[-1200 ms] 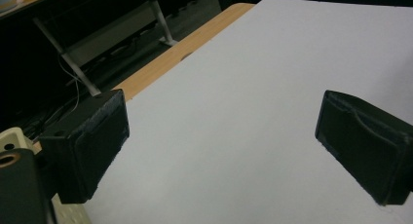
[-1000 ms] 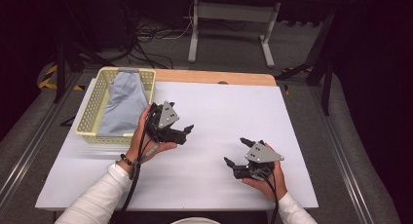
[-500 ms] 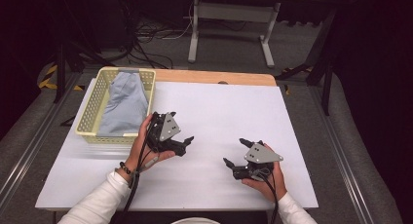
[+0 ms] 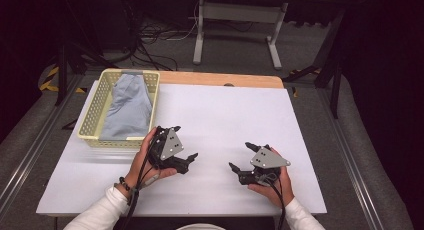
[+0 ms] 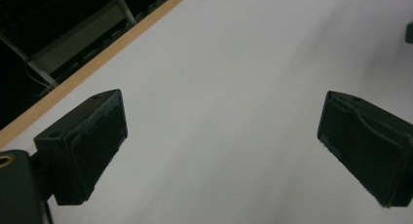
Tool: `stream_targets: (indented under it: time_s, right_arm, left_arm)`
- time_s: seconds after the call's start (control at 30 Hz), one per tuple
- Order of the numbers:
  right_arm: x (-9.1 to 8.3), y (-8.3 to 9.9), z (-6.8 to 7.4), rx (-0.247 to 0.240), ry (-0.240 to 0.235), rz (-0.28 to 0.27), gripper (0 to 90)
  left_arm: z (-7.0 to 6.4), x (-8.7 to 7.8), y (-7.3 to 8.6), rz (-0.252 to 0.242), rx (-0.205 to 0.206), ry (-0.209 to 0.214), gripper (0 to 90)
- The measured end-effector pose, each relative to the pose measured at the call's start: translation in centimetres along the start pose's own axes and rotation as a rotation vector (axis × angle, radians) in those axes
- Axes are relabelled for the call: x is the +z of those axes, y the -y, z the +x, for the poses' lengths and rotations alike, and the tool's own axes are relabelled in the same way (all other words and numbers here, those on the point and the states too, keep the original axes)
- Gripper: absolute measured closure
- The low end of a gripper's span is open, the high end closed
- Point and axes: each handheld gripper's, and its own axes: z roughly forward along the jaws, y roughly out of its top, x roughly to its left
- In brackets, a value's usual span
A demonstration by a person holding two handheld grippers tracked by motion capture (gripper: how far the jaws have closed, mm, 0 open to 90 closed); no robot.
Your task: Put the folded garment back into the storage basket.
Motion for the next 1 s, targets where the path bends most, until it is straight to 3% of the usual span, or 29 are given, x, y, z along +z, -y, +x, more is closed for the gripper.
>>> stream_targets:
  time_s: [0.4, 0.67, 0.77, 0.87, 1.0]
  right_arm:
    - [0.1, 0.0, 0.1, 0.001, -0.008, -0.003, 17.3]
    - [0.2, -0.1, 0.4, -0.006, -0.011, -0.005, 17.2]
    - [0.2, -0.1, 0.4, -0.012, -0.013, -0.004, 17.3]
    - [0.2, 0.0, 0.5, -0.012, -0.013, -0.002, 17.2]
    - [0.3, 0.1, 0.4, -0.008, -0.015, -0.001, 17.1]
  left_arm:
    - [-0.8, -1.0, 2.5, 0.028, 0.014, -0.018, 5.3]
    - [-1.0, -1.8, 4.2, 0.035, -0.009, -0.022, 5.5]
    - [-1.0, -2.0, 5.0, 0.041, -0.037, -0.022, 5.3]
    - [-1.0, -2.2, 5.6, 0.051, -0.015, -0.031, 5.3]
    - [-0.9, -2.6, 6.1, 0.055, -0.032, -0.027, 5.2]
